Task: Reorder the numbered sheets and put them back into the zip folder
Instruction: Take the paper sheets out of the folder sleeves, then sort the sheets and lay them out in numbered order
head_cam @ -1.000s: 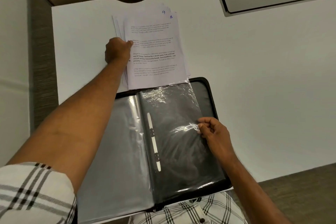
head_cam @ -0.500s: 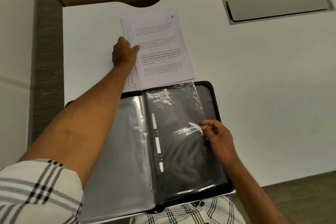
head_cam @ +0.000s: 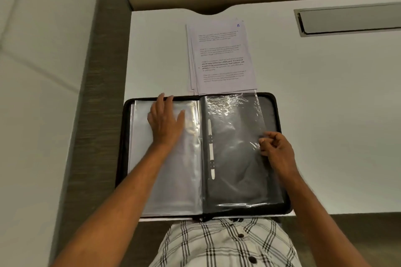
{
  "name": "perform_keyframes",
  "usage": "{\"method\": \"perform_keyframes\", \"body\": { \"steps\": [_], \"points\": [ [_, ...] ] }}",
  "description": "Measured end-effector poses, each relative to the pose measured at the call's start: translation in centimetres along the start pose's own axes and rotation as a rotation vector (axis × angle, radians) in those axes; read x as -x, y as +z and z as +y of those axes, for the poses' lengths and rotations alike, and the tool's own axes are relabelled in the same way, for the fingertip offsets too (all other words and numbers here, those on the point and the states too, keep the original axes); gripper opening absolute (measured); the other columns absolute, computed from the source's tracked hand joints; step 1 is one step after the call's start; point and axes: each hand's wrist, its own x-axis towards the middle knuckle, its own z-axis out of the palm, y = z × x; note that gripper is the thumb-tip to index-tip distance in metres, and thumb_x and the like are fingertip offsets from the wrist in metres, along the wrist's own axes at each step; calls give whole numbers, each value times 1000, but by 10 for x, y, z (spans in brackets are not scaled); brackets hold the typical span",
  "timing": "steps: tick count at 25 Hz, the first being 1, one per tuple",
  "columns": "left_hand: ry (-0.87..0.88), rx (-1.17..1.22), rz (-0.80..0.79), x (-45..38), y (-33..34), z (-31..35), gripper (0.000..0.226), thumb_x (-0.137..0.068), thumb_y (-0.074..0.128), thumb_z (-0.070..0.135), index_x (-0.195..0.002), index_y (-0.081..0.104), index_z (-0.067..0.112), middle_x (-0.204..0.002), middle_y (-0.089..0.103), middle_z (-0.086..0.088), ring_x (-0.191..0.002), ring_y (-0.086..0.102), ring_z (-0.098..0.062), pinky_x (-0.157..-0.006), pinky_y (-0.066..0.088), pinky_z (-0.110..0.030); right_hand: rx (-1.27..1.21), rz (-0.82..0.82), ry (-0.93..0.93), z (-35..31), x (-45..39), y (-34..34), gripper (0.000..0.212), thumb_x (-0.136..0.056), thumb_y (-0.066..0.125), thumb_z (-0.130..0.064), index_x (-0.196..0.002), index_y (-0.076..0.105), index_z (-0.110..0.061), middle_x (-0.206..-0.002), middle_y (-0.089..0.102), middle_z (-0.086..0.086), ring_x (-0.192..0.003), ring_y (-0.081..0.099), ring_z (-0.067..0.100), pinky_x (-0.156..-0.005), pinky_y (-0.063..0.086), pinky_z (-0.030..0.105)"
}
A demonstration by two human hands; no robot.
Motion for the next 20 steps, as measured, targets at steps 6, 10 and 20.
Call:
{"method": "perform_keyframes", "body": {
  "steps": [6, 10, 20],
  "points": [
    [-343, -49, -90, 92, -22, -47, 83, -91, 63, 56, -157, 26, 22, -169, 6, -7, -153, 8, -32, -119, 17, -59, -58, -20, 12, 3, 16, 10, 30, -100, 65, -12, -129, 60, -15, -98, 76, 10, -86, 73, 21, -83, 60, 39],
    [-560, 47, -82, 117, -43, -62, 94, -83, 75, 54, -156, 26, 19, -164, 20, -9, -147, 23, -35, -113, 30, -60, -34, -23, 30, 7, 27, 14, 30, -98, 65, -11, -128, 60, -15, -92, 73, 9, -82, 69, 22, -80, 57, 41],
    [-645, 467, -128, 113, -63, -97, 37, -84, 76, 33, -105, 63, 5, -108, 68, -19, -87, 65, -27, -76, 55, -39, -28, -105, 11, 11, 31, 6, 34, -97, 64, -4, -131, 61, -7, -92, 71, 10, -85, 67, 24, -78, 55, 36]
  ]
}}
